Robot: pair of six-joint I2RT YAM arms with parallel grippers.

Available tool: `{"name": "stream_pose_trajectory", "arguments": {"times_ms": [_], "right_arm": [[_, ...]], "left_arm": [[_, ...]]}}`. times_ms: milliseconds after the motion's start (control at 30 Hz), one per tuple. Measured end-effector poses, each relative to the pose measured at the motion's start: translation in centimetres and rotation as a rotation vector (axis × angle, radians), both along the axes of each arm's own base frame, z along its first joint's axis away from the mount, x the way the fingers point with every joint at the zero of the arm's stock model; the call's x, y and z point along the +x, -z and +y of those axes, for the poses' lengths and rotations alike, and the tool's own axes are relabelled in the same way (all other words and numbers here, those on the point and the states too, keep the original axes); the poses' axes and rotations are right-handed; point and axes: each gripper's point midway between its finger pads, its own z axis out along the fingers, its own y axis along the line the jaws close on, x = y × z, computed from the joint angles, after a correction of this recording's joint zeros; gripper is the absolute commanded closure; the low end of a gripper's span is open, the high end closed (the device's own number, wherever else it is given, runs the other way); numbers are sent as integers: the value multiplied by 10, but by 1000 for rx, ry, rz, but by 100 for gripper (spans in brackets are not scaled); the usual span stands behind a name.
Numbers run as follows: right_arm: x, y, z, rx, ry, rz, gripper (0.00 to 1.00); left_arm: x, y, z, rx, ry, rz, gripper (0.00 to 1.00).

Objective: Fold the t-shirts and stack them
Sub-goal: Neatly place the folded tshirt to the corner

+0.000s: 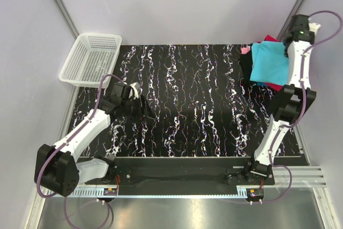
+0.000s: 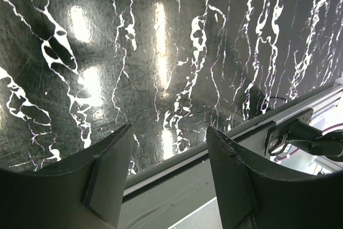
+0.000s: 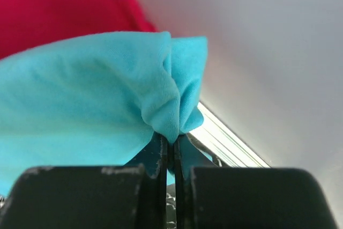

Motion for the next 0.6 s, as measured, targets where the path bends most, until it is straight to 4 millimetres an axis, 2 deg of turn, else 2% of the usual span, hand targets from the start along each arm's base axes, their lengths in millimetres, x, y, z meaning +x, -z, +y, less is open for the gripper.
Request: {"name": "stream_pose_trajectory", "arguments": {"times_ms": [133,233,300,333,400,500,600], "right_arm": [[-20,-9,-33,26,84,-51,100],[-29,-9,-44,51,111,-73,100],[-29,-1,-42,81,105,-69,80],[-27,6,-38,106,98,-63,65],[-21,20,-31,141,86,-51,50],[-16,41,-24,188,76,-16,36],[-12,57,-19,224,75,7,30]], "left_arm": [[-4,5,1,1,3,17,38],[-5,5,0,-4,7,20,38],[-5,5,-1,-8,9,19,38],[-5,4,-1,-9,10,18,38],[-5,4,-2,-13,11,17,37],[-5,4,-2,-16,12,18,37],[-5,3,-3,-18,13,19,37]]}}
